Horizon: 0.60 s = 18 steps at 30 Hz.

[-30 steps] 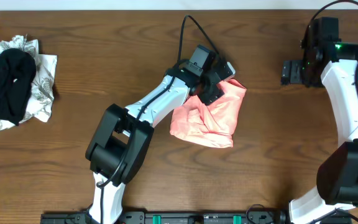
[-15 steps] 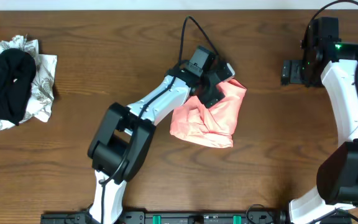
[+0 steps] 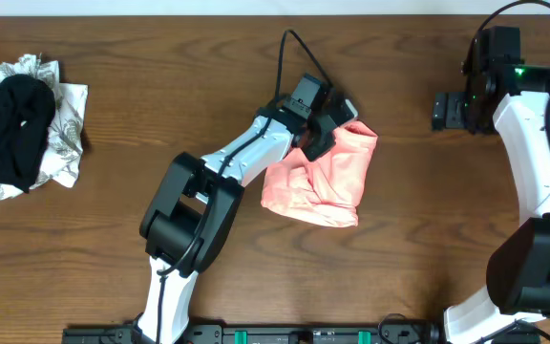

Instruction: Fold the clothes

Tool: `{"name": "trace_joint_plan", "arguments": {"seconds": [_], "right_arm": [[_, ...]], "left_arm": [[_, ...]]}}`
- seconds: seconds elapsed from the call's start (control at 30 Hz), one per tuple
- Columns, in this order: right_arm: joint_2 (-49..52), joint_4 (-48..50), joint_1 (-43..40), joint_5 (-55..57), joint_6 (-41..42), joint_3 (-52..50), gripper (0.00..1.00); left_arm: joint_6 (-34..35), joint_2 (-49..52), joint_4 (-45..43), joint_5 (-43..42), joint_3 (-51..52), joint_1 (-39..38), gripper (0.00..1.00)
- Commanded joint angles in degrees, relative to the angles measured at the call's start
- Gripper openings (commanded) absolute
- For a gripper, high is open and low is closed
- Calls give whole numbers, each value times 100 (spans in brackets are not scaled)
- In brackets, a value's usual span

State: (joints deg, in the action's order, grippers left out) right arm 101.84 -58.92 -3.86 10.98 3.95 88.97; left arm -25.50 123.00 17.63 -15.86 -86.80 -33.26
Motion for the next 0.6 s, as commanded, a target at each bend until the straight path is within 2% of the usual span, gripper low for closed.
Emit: {"name": "trace_joint_plan", "arguments": {"seconds": [0.0, 0.23, 0.5, 0.53, 0.57], "right_arm": [[17, -4, -20, 57, 92, -22, 99], [17, -4, -22, 57, 94, -22, 99], [17, -2, -20, 57, 94, -22, 99], [17, -2, -20, 57, 94, -22, 99], [17, -2, -22, 57, 92, -22, 99]], "left_arm": [[522, -166, -85, 387, -24, 122, 20], [1563, -160, -166, 608, -22, 514, 19], [1659, -146, -149, 610, 33, 636, 24], [1659, -146, -149, 610, 33, 634, 26], [1659, -149, -153, 610, 33, 636, 36]]}}
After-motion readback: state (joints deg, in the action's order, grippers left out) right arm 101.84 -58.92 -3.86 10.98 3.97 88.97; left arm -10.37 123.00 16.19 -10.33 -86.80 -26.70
